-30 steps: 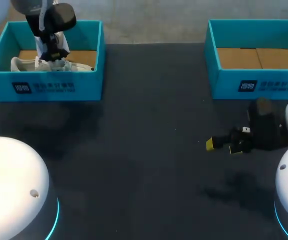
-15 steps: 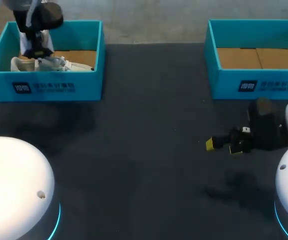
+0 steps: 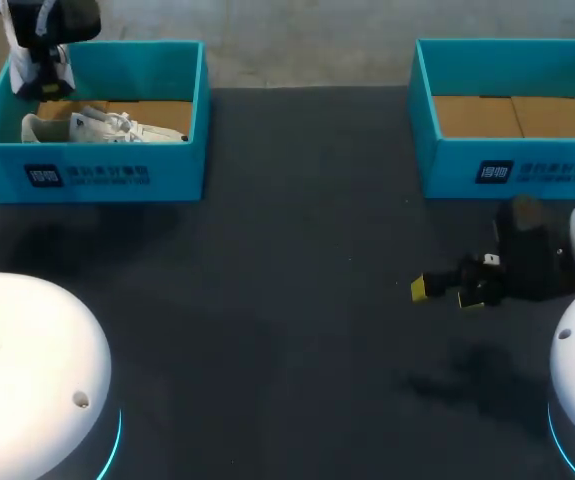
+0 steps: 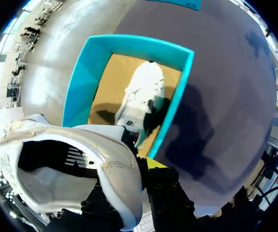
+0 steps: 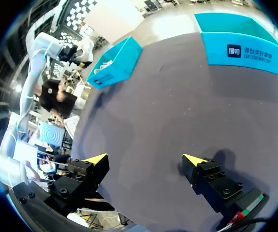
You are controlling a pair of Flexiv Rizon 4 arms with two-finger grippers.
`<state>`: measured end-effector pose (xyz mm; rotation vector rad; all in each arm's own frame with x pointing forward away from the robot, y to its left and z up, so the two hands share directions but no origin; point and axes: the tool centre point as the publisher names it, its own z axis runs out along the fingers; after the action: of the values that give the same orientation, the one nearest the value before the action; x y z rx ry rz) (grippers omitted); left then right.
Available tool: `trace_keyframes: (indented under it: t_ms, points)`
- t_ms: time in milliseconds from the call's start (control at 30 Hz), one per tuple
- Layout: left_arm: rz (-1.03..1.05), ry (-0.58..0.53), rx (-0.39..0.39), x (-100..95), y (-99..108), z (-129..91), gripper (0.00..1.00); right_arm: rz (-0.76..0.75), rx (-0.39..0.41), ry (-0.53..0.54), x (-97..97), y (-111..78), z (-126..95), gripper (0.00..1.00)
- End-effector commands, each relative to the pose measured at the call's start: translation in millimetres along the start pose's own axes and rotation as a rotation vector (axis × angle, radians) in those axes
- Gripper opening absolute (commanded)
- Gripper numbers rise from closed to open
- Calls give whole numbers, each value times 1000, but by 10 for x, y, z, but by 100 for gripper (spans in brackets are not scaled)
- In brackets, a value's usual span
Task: Take the shoe out of the shoebox, open the shoe tongue, remove and reinsert the insole, then place the shoe into the shoebox
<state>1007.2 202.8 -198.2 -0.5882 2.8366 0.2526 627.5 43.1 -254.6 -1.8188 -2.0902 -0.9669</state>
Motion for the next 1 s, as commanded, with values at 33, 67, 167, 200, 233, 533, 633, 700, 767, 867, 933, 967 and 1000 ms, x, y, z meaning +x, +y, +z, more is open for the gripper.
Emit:
trace_keyframes:
  t_ms: [33, 67, 167, 200, 233, 533, 633, 700, 767, 867, 933, 967, 1000]
  points:
    - [-20, 27, -4, -206, -19, 46, 0, 1, -2, -5, 16, -20, -7, 100]
    - [-20, 27, -4, -206, -19, 46, 0, 1, -2, -5, 16, -20, -7, 100]
    - [-34, 23, -14, -321, -1, 96, 0, 1, -2, -5, 16, -20, -7, 100]
    - [-37, 30, -10, -416, 3, 128, 0, 1, -2, -5, 16, -20, -7, 100]
    - [-38, 30, -10, -447, 2, 142, 0, 1, -2, -5, 16, -20, -7, 100]
    - [-84, 32, -26, -815, 21, 304, 0, 1, -2, -5, 16, -20, -7, 100]
    - [-95, 31, -37, -952, 19, 362, 0, 1, -2, -5, 16, -20, -7, 100]
    - [-96, 34, -49, -1021, 5, 410, 0, 1, -2, -5, 16, -20, -7, 100]
    - [-99, 37, -46, -1075, -6, 452, 0, 1, -2, -5, 16, -20, -7, 100]
    - [-105, 41, -33, -1146, -19, 499, 0, 1, -2, -5, 16, -20, -7, 100]
    - [-118, 39, -25, -1204, -21, 547, 0, 1, -2, -5, 16, -20, -7, 100]
    - [-133, 46, -32, -1236, -15, 579, 0, 1, -2, -5, 16, -20, -7, 100]
    - [-137, 48, -36, -1264, -7, 607, 0, 1, -2, -5, 16, -20, -7, 100]
